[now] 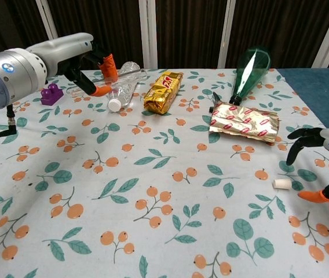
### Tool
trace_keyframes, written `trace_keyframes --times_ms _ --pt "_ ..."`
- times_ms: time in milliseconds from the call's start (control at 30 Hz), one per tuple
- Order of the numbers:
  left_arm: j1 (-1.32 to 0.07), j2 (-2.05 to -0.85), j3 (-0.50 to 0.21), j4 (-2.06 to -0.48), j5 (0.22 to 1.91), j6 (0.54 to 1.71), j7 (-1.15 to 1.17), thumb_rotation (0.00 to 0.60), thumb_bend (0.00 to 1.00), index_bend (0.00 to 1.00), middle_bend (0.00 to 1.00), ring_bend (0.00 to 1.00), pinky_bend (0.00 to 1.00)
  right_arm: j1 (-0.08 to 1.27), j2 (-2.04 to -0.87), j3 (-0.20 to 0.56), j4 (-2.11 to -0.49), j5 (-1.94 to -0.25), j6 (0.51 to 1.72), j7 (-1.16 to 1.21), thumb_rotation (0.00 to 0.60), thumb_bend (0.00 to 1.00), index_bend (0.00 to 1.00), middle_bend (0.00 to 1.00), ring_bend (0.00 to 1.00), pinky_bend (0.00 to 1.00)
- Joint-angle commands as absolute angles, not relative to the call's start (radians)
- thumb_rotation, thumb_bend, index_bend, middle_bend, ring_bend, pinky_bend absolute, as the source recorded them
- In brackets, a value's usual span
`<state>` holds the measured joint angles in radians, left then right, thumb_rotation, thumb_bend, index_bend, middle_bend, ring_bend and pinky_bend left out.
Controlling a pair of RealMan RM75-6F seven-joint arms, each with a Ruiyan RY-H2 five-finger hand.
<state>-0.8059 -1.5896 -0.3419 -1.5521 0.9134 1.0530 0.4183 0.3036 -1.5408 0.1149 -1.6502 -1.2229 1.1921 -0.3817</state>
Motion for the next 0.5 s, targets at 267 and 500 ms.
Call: trace_keyframes --times_ms 267,500 --pt "-0.814 -1.578 -0.336 -1.55 0.91 1.051 0.414 0.6 0.59 0.58 0.43 0.04 0.0 0.322 -1.59 0.105 -1.563 -1.263 1.195 -0.353 0.6 0.25 0.46 0.17 0.07 0.0" --pt "-0.848 -1.562 -0.356 -1.561 0.866 1.037 0.452 0.6 0.59 0.58 0.43 0.04 0.0 0.334 -1.616 0.108 -1.516 -1.267 1.193 -0.341 0.6 0.25 0.47 0.17 0.08 0.0"
